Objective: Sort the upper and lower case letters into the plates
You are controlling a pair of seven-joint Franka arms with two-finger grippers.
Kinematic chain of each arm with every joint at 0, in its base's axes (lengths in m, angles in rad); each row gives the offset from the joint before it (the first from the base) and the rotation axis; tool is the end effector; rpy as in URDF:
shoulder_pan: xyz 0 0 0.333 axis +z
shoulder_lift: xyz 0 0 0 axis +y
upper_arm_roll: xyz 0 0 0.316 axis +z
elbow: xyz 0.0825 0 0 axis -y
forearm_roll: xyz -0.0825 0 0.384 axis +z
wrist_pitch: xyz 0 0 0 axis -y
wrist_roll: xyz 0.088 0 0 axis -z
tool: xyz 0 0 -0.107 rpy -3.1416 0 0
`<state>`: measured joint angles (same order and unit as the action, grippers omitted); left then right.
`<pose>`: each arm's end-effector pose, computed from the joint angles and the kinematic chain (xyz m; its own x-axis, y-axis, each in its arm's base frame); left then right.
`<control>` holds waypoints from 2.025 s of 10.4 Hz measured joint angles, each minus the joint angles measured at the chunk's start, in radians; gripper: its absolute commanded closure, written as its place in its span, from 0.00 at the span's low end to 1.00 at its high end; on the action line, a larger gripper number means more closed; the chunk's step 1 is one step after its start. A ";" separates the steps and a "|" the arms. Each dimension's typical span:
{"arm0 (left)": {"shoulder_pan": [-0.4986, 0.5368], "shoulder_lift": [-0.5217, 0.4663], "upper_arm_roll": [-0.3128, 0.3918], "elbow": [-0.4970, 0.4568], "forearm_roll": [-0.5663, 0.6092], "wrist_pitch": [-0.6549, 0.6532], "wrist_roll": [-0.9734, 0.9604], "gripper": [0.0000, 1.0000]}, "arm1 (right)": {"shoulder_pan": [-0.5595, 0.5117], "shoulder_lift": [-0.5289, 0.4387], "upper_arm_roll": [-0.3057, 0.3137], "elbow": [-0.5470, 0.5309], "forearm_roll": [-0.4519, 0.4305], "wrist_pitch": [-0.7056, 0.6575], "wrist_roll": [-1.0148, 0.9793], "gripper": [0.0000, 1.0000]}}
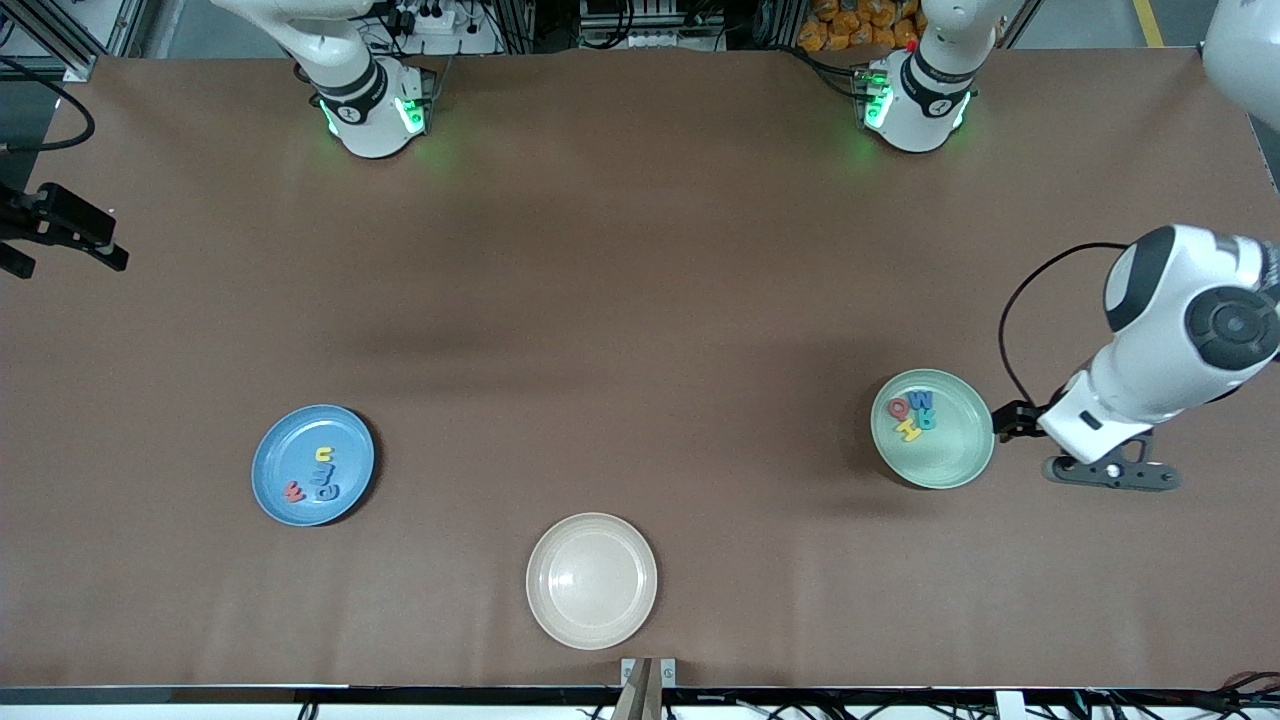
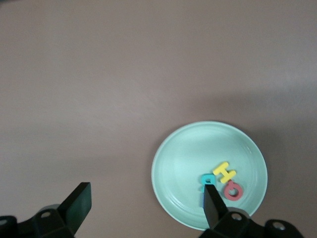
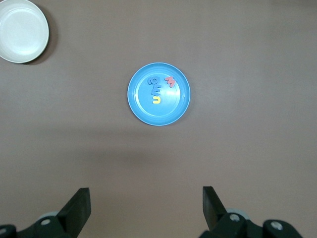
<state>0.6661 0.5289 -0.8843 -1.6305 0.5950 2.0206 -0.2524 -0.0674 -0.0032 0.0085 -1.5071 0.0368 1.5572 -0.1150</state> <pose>0.6702 -0.0308 0.4067 0.9860 -0.1336 0.0999 -0.1204 -0.9844 -0.1283 0.5520 -0.0286 0.6552 0.9968 0.0566 0.0571 0.0584 -0.9978 -0.0303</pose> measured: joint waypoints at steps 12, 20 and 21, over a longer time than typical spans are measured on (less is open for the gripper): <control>-0.481 -0.369 0.661 0.209 -0.474 -0.372 0.146 0.00 | 0.000 0.000 -0.004 0.002 0.000 -0.004 0.000 0.00; -0.646 -0.514 0.858 0.167 -0.558 -0.471 0.145 0.00 | 0.000 -0.001 -0.008 0.003 0.000 -0.034 0.000 0.00; -0.647 -0.514 0.861 0.165 -0.560 -0.471 0.145 0.00 | 0.000 -0.001 -0.007 0.003 -0.001 -0.034 0.000 0.00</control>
<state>0.0193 0.0151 -0.0235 -1.4657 0.0346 1.5495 -0.1070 -0.0675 -0.0045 0.0017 -1.5042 0.0363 1.5232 -0.1150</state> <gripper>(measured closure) 0.000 0.000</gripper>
